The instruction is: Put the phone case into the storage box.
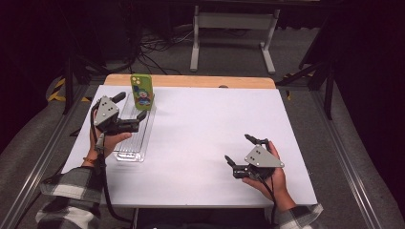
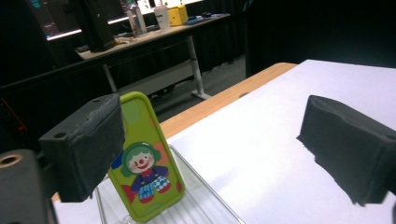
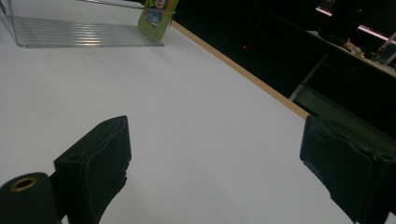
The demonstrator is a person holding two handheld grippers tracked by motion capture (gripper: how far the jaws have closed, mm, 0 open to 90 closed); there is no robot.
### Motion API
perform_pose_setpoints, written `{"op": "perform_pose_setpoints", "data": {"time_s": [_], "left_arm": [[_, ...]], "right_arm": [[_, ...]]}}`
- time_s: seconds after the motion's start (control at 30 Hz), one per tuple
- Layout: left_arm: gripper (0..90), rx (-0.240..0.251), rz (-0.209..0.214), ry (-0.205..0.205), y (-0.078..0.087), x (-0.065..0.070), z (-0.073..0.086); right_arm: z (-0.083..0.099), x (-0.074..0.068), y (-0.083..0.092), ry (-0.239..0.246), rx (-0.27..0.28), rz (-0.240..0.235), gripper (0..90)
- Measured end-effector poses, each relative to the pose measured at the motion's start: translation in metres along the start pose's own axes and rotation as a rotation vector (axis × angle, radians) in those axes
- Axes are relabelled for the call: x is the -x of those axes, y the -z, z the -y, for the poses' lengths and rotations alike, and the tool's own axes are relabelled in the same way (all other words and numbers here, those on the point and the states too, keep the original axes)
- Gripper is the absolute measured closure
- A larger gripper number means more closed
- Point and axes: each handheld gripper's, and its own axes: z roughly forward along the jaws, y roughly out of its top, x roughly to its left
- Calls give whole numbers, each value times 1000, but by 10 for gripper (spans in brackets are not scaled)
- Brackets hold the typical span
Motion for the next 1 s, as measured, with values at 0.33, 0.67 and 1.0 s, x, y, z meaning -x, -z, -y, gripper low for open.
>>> {"op": "perform_pose_setpoints", "data": {"time_s": [0.33,0.67,1.0], "left_arm": [[46,26,35,-22,5,14,-2],[36,53,76,-28,8,27,-5],[36,76,102,-35,14,40,-7]], "right_arm": [[0,-1,1,5,4,-3,95],[0,-3,1,-1,4,-5,92],[0,-5,3,8,8,-7,92]]}}
